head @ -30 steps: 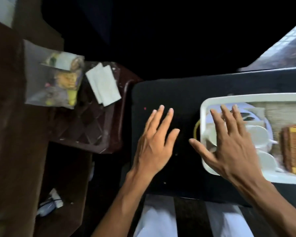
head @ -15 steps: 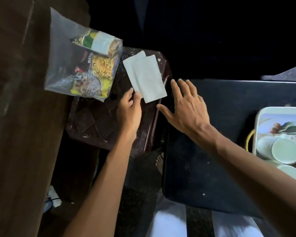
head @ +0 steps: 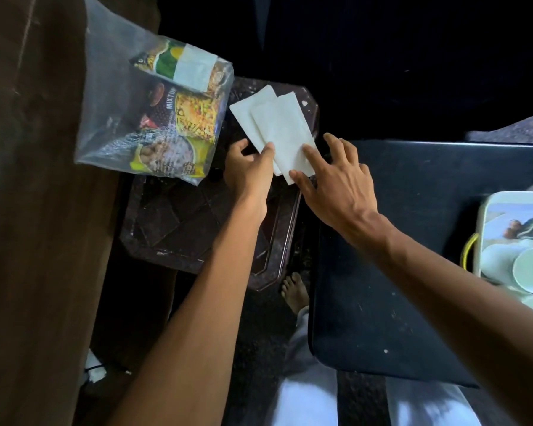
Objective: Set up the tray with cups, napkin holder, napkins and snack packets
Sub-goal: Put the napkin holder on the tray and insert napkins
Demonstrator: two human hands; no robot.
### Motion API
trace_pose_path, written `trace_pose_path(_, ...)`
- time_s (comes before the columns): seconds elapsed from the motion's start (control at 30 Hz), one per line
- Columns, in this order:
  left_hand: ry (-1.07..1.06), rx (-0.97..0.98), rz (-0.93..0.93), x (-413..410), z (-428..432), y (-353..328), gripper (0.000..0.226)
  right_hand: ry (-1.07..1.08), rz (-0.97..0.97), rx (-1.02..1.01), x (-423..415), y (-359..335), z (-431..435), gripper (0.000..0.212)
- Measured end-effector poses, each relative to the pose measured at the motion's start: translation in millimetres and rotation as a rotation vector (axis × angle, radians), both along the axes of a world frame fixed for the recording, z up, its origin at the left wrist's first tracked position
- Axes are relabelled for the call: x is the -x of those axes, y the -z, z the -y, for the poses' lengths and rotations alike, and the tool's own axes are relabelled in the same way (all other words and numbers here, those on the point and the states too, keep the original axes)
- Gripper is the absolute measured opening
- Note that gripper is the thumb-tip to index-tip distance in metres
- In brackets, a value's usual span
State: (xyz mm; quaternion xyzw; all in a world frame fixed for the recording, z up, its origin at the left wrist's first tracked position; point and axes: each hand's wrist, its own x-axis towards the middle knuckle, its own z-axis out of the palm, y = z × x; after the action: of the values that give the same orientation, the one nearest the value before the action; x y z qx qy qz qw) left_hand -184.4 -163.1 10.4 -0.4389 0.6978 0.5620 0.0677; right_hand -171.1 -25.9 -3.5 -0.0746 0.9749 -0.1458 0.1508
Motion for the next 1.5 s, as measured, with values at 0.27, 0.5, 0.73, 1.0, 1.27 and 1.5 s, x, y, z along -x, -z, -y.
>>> trace_pose_path(0.27, 0.140, 0.083, -0.061, 1, -9, -1, 0.032, 0.054, 0.067, 0.208, -3, -3, -9, 0.064)
trace_pose_path(0.5, 0.154, -0.317, -0.129, -44, -32, -27, 0.028, 0.700, 0.331, 0.943, -39, -27, -38, 0.062)
trace_pose_path(0.73, 0.249, -0.335, -0.057, -101, -81, -36, 0.023, 0.695, 0.353, 1.075, -95, -37, -94, 0.011)
trace_pose_path(1.0, 0.345, -0.189, -0.125, -96, -141, -41, 0.021, 0.660, 0.425, 0.952, -143, -55, -197, 0.010)
trace_pose_path(1.27, 0.650, -0.160, -0.156, -99, -275, -56, 0.005, 0.835, 0.264, 0.854, -177, -76, -322, 0.013)
trace_pose_path(1.5, 1.049, 0.128, -0.444, -88, -415, -66, 0.009, 0.947, -0.192, 0.491, -216, -96, -434, 0.014)
